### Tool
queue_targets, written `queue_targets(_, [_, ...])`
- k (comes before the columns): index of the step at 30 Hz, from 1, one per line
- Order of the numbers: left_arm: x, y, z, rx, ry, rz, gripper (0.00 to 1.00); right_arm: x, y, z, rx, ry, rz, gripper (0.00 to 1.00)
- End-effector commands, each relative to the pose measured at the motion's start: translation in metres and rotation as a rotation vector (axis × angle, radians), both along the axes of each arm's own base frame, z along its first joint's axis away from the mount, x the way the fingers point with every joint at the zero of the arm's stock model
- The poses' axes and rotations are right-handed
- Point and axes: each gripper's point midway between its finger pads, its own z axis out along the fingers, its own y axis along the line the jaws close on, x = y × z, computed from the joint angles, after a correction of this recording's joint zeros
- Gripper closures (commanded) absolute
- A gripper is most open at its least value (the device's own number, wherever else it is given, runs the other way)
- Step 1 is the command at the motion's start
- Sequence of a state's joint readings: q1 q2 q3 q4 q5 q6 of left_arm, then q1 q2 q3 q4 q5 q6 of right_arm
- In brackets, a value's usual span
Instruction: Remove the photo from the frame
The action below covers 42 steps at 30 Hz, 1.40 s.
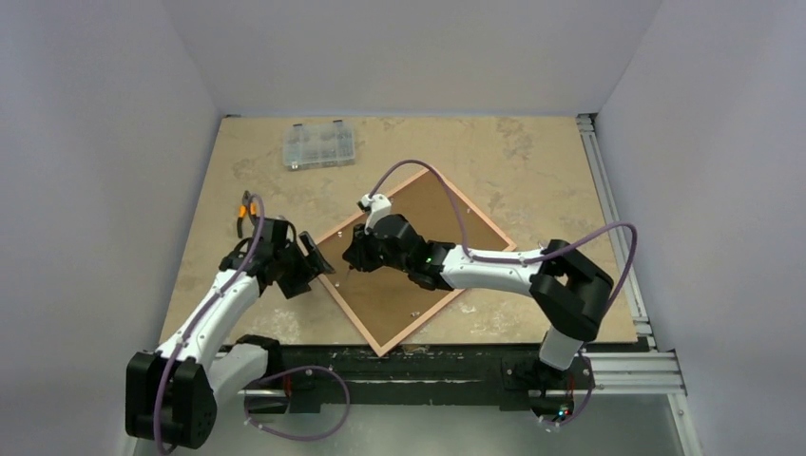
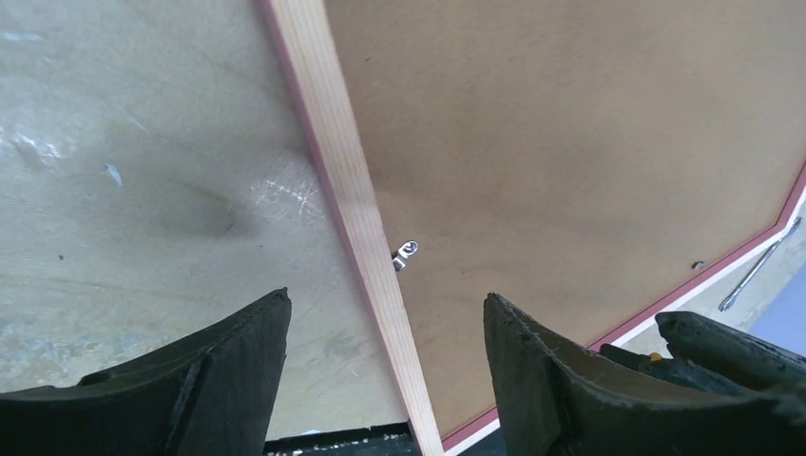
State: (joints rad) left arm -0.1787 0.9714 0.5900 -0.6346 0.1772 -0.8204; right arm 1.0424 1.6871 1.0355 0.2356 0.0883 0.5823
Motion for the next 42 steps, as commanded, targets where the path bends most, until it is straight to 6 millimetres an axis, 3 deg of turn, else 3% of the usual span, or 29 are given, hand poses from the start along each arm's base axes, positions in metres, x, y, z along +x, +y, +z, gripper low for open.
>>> queue_targets(1, [0.016, -0.010, -0.001, -0.091, 0.013, 0.042, 0.31, 0.011, 0.024, 0.024, 0.009, -0.146, 0.053, 1.00])
queue_targets(6, [0.024, -0.007, -0.018, -0.107, 0.091, 0.089, 0.41, -0.001, 0.044, 0.014, -0.009, -0.216, 0.176, 1.00])
queue_targets(17, [0.038, 0.013, -0.035, -0.080, 0.112, 0.168, 0.55, -0.001, 0.061, 0.007, 0.021, -0.264, 0.222, 1.00])
queue_targets(30, [0.038, 0.017, -0.044, -0.070, 0.129, 0.148, 0.72, 0.002, 0.066, -0.010, -0.011, -0.247, 0.227, 1.00])
queue_targets(42, [0.040, 0.020, -0.040, -0.042, 0.117, 0.123, 0.83, -0.012, 0.057, -0.022, -0.149, -0.183, 0.267, 1.00])
